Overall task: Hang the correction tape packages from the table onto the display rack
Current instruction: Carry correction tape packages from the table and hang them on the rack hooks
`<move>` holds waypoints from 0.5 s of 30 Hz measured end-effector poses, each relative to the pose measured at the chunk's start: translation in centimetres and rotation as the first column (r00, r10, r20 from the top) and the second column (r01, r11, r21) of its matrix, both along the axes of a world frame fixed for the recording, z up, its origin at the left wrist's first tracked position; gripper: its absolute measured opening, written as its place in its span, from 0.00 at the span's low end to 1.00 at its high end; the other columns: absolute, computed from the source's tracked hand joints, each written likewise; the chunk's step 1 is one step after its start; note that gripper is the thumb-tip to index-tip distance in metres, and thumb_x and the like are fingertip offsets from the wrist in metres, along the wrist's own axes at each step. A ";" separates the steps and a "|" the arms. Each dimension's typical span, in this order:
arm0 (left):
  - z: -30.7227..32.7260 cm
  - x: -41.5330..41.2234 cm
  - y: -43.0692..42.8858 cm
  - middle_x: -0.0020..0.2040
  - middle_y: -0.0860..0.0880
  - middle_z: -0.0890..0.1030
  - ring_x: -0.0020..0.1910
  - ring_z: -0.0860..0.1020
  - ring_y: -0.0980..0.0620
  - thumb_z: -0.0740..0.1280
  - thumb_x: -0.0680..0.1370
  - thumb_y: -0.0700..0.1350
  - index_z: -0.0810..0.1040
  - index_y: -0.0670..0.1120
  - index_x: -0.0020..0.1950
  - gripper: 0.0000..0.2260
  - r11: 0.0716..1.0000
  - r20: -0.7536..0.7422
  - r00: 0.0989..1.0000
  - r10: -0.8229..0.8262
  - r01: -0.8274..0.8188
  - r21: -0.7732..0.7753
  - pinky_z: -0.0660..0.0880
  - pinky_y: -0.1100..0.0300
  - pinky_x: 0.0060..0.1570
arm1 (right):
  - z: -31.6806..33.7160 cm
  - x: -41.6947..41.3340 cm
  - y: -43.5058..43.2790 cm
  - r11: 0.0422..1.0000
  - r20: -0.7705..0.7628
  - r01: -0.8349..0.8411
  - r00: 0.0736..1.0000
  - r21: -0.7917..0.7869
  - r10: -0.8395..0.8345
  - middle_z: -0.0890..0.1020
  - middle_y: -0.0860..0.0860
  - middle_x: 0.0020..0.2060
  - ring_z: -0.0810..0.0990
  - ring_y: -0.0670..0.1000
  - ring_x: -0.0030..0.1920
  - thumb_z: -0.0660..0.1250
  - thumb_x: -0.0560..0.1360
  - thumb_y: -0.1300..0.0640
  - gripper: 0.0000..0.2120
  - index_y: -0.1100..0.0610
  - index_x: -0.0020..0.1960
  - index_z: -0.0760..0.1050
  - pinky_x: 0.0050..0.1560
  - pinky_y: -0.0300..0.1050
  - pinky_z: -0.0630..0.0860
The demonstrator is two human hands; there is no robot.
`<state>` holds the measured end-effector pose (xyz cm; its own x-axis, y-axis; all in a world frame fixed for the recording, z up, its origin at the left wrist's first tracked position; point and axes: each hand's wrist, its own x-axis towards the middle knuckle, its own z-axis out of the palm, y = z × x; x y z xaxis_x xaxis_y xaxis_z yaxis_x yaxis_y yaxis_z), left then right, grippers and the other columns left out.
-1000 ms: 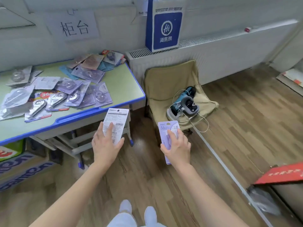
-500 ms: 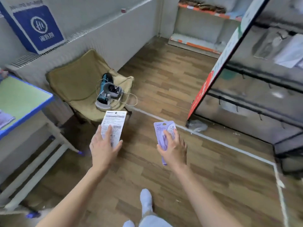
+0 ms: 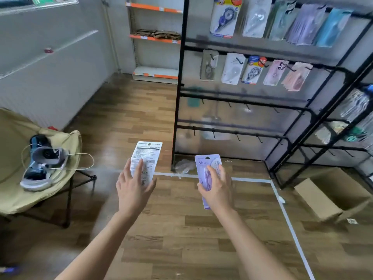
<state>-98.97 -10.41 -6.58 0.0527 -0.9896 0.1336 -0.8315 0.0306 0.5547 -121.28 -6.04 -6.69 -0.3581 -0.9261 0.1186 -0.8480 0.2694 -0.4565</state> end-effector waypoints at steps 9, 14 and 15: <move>1.8 -16.2 -6.4 0.77 0.45 0.51 0.73 0.55 0.43 0.67 0.76 0.54 0.57 0.53 0.77 0.32 0.993 -0.049 0.994 -0.098 0.094 -0.064 0.56 0.48 0.69 | 2.6 -15.9 -4.3 0.990 0.016 0.089 0.996 -0.109 -0.088 0.62 0.52 0.72 0.65 0.55 0.68 0.70 0.72 0.48 0.29 0.51 0.71 0.68 0.61 0.46 0.62; 3.3 -22.1 -12.3 0.77 0.44 0.53 0.73 0.55 0.42 0.69 0.75 0.53 0.59 0.53 0.76 0.32 0.980 -0.043 0.986 -0.159 0.153 -0.125 0.54 0.47 0.69 | 3.7 -21.3 -8.3 0.976 0.039 0.154 0.988 -0.152 -0.150 0.62 0.53 0.73 0.65 0.55 0.69 0.70 0.72 0.47 0.30 0.51 0.71 0.67 0.64 0.48 0.63; 3.5 -23.2 -13.6 0.77 0.44 0.54 0.73 0.55 0.42 0.70 0.74 0.52 0.60 0.53 0.76 0.32 0.978 -0.046 0.986 -0.163 0.155 -0.140 0.54 0.47 0.69 | 3.9 -22.2 -9.4 0.974 0.039 0.161 0.987 -0.161 -0.156 0.63 0.53 0.73 0.66 0.56 0.69 0.70 0.72 0.47 0.30 0.51 0.71 0.67 0.64 0.48 0.64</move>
<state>-122.14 -23.98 -3.08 -0.0924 -0.9588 0.2687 -0.7774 0.2381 0.5823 -143.45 -15.40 -2.83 -0.5038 -0.8263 0.2520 -0.7875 0.3195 -0.5270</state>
